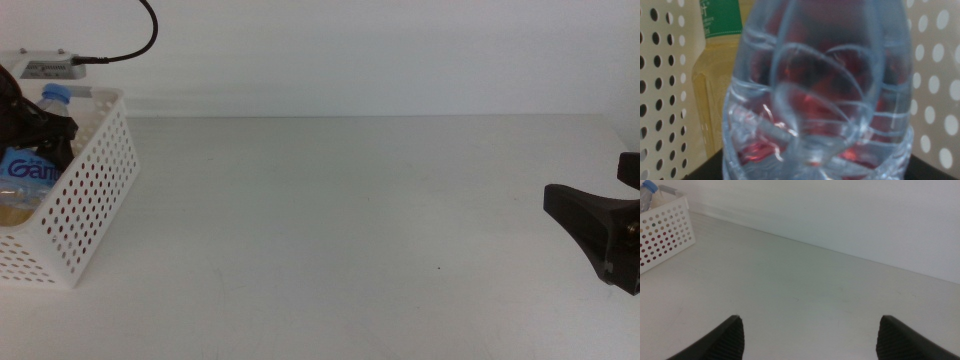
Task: Use arms to grab the bottles and put them into the dustbin to the left of the table.
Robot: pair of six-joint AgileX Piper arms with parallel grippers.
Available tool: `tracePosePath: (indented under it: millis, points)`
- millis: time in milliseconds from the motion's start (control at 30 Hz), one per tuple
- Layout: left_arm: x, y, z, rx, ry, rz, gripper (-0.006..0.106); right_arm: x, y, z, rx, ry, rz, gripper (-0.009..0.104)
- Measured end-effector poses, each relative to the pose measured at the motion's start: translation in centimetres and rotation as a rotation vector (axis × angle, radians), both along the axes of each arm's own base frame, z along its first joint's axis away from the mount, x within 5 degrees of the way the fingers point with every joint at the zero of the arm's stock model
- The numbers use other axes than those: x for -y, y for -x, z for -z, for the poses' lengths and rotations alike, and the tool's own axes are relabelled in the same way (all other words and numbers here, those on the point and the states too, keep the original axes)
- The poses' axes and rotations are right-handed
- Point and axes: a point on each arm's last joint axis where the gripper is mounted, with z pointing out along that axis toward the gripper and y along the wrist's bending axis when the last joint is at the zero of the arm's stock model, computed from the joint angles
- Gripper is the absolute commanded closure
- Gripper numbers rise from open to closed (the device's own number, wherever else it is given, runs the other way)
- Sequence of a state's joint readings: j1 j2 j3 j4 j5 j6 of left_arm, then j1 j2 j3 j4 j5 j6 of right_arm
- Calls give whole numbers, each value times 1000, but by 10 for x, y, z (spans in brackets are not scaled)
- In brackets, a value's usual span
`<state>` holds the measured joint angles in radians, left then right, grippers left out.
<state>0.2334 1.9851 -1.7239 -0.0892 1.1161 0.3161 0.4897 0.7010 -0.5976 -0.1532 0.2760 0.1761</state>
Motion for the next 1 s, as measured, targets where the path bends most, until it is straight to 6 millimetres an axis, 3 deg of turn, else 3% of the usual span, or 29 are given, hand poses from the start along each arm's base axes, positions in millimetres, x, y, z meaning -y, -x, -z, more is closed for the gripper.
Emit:
tracePosePath:
  millis: [333,733,867,1000]
  points:
    - [1,3,2,-36,-2,68,13,0,0,0,0,0,0,23]
    - [5,7,-5,-57,52,-4,10,0,0,0,0,0,0,23]
    - [12,11,-22,-13,66,4,10,0,0,0,0,0,0,23]
    - [33,22,-47,123,64,32,13,0,0,0,0,0,0,23]
